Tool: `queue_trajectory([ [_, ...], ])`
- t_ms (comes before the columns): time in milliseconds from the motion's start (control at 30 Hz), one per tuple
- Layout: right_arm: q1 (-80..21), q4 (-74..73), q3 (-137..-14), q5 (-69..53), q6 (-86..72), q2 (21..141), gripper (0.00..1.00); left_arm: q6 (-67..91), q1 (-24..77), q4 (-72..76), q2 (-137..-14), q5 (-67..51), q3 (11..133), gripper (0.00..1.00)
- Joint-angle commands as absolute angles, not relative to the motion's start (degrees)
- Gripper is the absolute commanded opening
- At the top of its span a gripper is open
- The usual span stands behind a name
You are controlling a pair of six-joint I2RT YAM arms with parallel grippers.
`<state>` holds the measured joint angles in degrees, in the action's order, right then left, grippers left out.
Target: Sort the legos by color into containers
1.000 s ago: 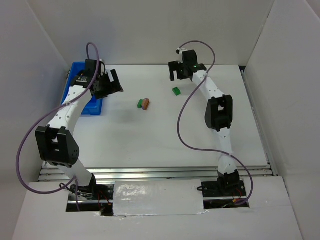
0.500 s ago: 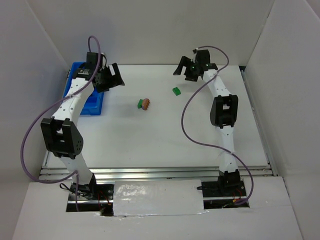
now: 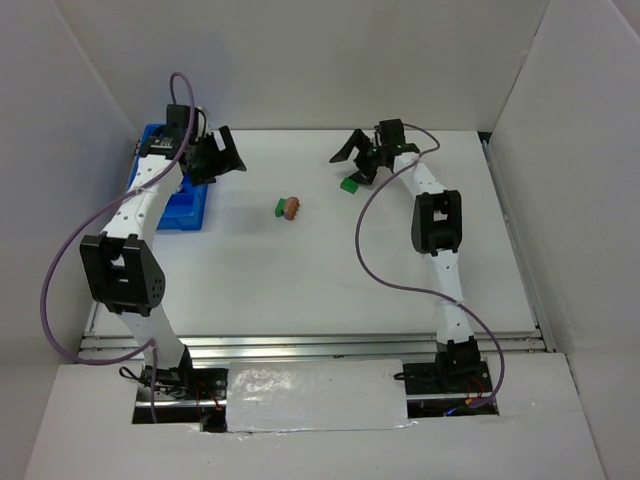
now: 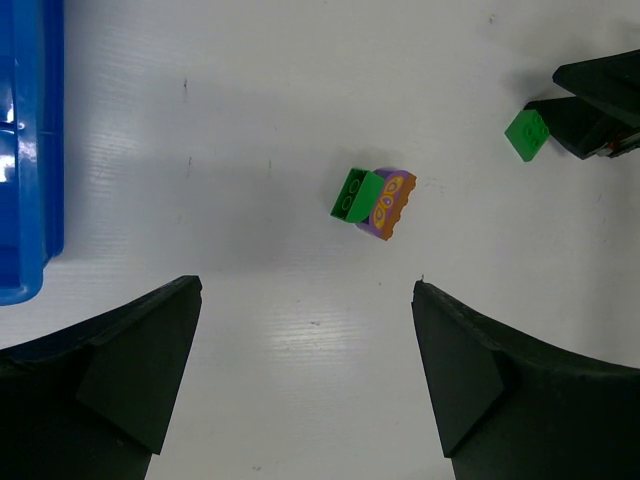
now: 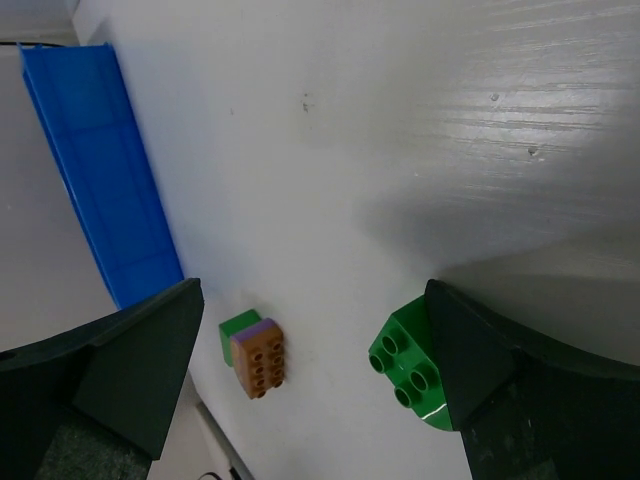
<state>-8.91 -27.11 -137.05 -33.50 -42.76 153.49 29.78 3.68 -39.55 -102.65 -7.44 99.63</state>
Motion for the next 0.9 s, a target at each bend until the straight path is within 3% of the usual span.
queue_trajectory([
  [0,-9.58,-27.06,-134.57,-33.31,-44.13,151.88,1.0,28.3,2.9,-38.67,-103.53,-9.23,99.76,1.0],
  [167,-11.34,-32.26,-125.97,-30.86,-40.96,146.28,1.0,28.56,1.94,-38.23,-104.5,-10.63,99.49,1.0],
  [333,-11.95,-24.1,-108.49,-31.12,-43.77,136.87,1.0,28.92,1.41,-38.14,-105.73,-12.39,100.02,1.0],
  [400,-12.22,-24.61,-106.97,-31.72,-42.81,136.06,1.0,28.92,1.32,-38.32,-106.17,-12.65,100.63,1.0],
  [533,-12.92,-24.69,-106.96,-33.5,-38.86,132.73,1.0,29.09,1.23,-38.32,-106.17,-13.01,100.29,1.0],
  [733,-14.5,-37.34,-118.64,-14.88,-21.37,132.27,1.0,30.58,0.7,-36.22,-103.19,-13.36,93.8,1.0],
  [867,-15.38,-40.68,-121.19,-13.62,-16.18,133.42,1.0,30.5,0.53,-36.56,-102.13,-13.19,91.85,1.0],
])
